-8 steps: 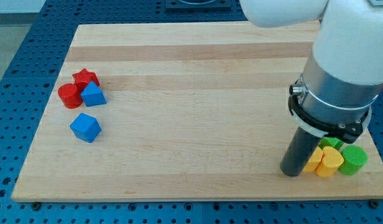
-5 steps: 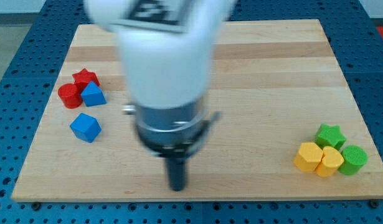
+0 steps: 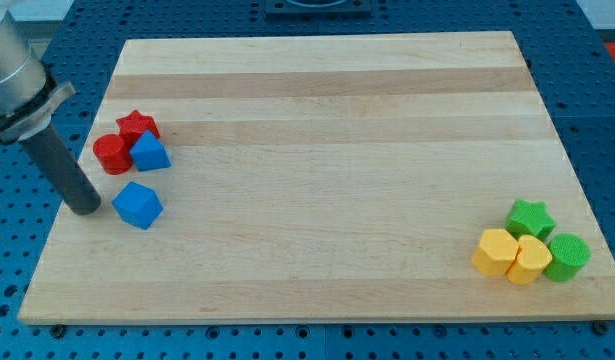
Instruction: Push the cube left beside the green star
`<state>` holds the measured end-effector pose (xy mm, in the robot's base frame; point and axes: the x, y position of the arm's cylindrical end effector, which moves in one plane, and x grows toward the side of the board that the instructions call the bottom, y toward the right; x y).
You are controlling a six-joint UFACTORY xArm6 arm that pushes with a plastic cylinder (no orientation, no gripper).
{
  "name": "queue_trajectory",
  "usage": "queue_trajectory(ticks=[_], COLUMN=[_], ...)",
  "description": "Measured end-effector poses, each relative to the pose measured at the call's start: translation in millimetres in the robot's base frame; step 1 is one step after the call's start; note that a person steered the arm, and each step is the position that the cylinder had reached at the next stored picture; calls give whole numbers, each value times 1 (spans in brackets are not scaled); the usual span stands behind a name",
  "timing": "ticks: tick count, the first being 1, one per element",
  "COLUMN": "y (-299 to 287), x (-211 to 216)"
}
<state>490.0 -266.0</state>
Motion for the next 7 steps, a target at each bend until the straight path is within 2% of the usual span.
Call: queue_trajectory(ticks=[2, 4, 7], y=[30, 49, 133], x=[3, 32, 27])
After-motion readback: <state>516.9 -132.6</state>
